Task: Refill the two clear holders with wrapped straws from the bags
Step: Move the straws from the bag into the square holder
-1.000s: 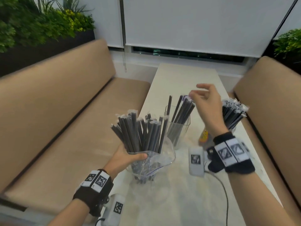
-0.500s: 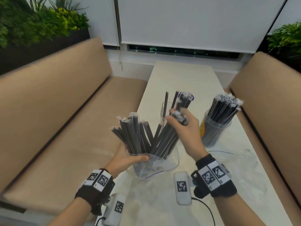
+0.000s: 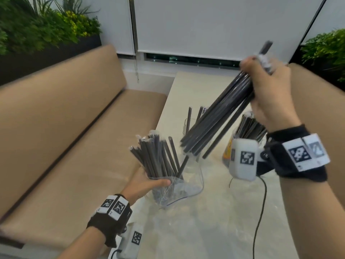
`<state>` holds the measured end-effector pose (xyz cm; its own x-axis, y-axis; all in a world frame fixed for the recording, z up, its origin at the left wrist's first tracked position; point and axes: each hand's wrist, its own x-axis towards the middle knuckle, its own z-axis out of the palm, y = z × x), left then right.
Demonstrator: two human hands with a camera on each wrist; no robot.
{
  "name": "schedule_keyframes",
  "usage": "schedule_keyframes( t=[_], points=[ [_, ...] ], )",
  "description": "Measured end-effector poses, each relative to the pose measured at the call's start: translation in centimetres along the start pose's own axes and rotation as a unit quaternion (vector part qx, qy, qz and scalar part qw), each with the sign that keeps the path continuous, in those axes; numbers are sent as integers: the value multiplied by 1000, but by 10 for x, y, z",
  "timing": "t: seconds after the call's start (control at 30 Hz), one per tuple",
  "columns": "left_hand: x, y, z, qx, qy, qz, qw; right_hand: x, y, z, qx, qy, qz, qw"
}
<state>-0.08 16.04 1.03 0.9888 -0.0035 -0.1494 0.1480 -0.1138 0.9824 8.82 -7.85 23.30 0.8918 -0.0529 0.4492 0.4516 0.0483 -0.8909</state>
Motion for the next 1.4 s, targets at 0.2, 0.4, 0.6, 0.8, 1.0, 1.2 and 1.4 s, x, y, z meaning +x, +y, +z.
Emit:
schedule_keyframes(
  t=[0.2, 0.4, 0.6, 0.8, 1.0, 1.2, 1.4],
  points=[
    [-4, -1, -2, 1, -2, 4, 1000, 54, -13, 13, -23, 90, -132, 987],
    [-9, -1, -5, -9, 9, 10, 1000, 20, 69, 48, -214, -5, -155, 964],
    [-12, -6, -9, -14, 27, 0, 1000, -26, 126, 62, -240, -89, -267, 929],
    [-15, -3, -8, -5, 29, -3, 1000, -29, 151, 58, -251, -49, -271, 928],
    [-15, -3, -5, -2, 26, -5, 1000, -19, 173, 47, -262, -4, -99, 960],
    [-14, -6, -8, -6, 31, -18, 999, -2, 168, 31, -212, -13, -3, 977],
    [-8, -8, -7, -11, 26, -28, 999, 41, 133, 21, -265, -15, 8, 964]
  ],
)
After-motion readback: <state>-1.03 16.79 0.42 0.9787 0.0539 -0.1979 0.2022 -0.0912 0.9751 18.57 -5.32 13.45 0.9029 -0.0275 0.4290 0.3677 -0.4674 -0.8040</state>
